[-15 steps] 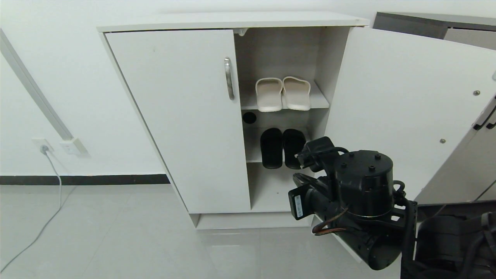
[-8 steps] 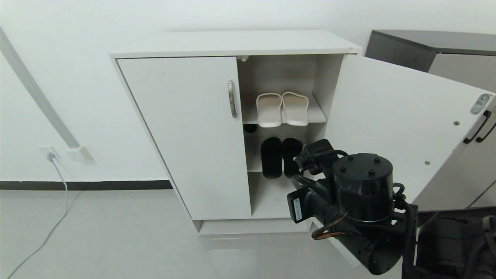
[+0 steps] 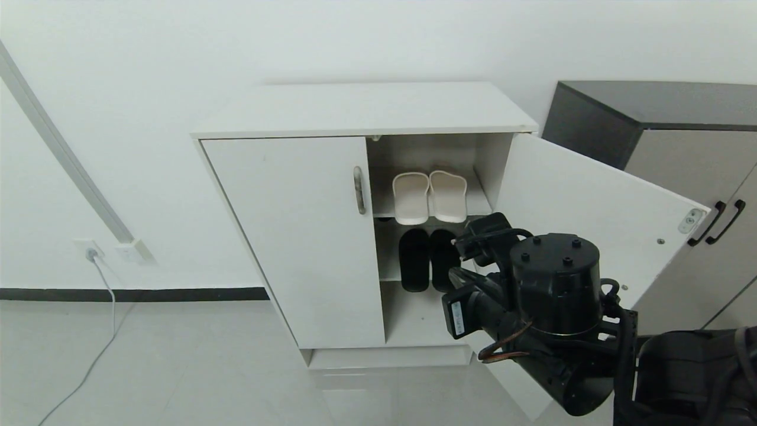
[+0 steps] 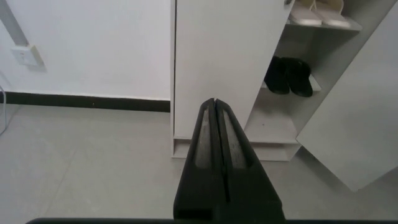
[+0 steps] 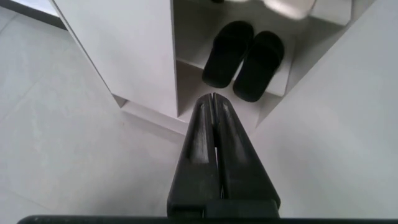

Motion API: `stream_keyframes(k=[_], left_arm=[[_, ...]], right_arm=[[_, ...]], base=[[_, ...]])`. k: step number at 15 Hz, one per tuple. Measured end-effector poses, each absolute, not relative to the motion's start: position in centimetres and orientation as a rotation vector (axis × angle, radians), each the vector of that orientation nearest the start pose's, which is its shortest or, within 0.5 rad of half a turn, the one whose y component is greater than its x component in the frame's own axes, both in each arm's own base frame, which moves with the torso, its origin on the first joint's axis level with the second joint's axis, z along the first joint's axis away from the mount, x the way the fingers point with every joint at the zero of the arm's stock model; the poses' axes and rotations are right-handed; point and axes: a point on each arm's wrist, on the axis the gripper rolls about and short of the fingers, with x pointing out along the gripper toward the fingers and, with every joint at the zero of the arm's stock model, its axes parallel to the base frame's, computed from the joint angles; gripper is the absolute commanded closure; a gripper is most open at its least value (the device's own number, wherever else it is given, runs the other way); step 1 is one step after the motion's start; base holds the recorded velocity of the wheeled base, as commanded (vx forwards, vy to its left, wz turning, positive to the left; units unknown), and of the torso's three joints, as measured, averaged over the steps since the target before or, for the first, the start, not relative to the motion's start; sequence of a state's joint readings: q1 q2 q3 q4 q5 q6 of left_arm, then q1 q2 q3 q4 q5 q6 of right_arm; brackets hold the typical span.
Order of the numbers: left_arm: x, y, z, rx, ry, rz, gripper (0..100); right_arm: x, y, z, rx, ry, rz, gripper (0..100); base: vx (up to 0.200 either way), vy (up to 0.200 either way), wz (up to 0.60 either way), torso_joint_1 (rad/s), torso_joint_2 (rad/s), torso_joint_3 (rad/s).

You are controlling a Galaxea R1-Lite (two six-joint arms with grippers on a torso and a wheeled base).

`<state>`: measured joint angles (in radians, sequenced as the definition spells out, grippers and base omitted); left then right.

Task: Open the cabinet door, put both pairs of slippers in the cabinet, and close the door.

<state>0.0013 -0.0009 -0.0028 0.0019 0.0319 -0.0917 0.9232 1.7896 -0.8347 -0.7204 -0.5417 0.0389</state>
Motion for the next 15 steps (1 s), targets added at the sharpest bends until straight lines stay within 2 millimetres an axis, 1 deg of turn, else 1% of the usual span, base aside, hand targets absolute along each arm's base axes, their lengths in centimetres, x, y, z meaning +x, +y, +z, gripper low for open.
stream_keyframes(k=[7, 15], left_arm=[[-2.31, 0.07, 7.62, -0.092, -0.004, 0.033, 100], [-2.31, 0.07, 7.62, -0.092, -0.004, 0.033, 100]], right_arm=[[20.47, 25.13, 17.04, -0.121, 0.184, 0.377, 100], [20.48, 25.1, 17.06, -0.121, 0.184, 0.377, 100]], base=[[0.0, 0.0, 0.0, 0.186, -0.5, -0.311], [0.0, 0.0, 0.0, 0.235, -0.55, -0.317]])
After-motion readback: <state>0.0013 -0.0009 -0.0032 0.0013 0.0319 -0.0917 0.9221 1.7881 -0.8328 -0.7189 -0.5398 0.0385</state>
